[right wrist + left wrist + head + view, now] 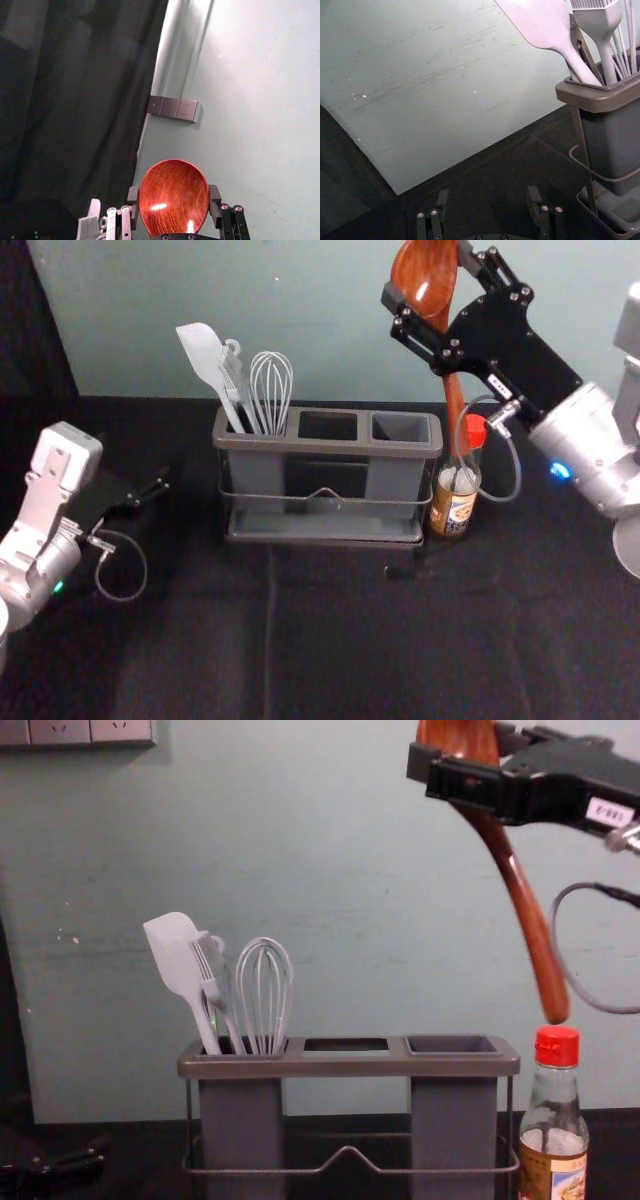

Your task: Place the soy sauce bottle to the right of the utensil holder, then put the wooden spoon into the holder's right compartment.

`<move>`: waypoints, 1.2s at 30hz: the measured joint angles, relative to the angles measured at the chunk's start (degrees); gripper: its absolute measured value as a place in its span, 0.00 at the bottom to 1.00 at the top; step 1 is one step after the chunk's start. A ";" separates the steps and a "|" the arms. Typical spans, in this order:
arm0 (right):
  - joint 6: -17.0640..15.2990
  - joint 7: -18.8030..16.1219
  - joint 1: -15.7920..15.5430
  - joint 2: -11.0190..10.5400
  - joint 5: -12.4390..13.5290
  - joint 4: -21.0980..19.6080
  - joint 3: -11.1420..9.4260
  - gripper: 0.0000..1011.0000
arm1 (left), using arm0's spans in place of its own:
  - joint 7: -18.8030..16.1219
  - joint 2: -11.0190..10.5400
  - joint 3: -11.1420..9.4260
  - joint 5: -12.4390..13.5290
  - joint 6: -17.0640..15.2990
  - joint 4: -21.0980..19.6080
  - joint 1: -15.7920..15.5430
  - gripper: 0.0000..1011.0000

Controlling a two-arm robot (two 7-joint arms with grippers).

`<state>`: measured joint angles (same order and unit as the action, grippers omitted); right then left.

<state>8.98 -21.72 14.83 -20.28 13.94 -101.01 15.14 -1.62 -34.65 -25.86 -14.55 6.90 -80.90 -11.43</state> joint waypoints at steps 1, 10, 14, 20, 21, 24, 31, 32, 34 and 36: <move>0.58 -0.49 0.84 0.56 0.62 1.63 0.29 0.83 | 0.00 0.00 0.00 0.00 0.00 0.00 0.00 0.99; 4.14 -2.18 6.76 3.12 0.74 11.52 2.62 0.83 | 0.00 0.00 0.00 0.00 0.00 0.00 0.00 0.99; 5.01 -2.35 9.21 4.27 -0.07 15.39 3.59 0.83 | 0.00 0.00 0.00 0.00 0.00 0.00 0.00 0.99; 6.59 -2.33 12.54 6.29 -1.20 21.10 4.71 0.83 | 0.00 0.00 0.00 0.00 0.00 0.00 0.00 0.99; 6.96 -2.24 13.05 6.75 -1.52 22.10 4.87 0.83 | 0.00 0.00 0.00 0.00 0.00 0.00 0.00 0.99; 7.59 -1.93 13.76 7.44 -2.04 23.57 5.14 0.83 | 0.00 0.00 0.00 0.00 0.00 0.00 0.00 0.99; 9.34 -1.55 14.28 8.49 -2.79 26.10 5.26 0.83 | 0.00 0.00 0.00 0.00 0.00 0.00 0.00 0.99; 9.83 -1.54 14.31 8.68 -2.92 26.76 5.27 0.83 | 0.00 0.00 0.00 0.00 0.00 0.00 0.00 0.99; 10.35 -1.54 14.32 8.89 -3.05 27.35 5.27 0.83 | 0.00 0.00 0.00 0.00 0.00 0.00 0.00 0.99; 10.98 -1.55 14.32 9.16 -3.13 28.15 5.21 0.83 | 0.00 0.00 0.00 0.00 0.00 0.00 0.00 0.99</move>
<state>19.96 -23.27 29.15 -11.12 10.81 -72.86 20.35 -1.62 -34.64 -25.86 -14.55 6.90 -80.90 -11.43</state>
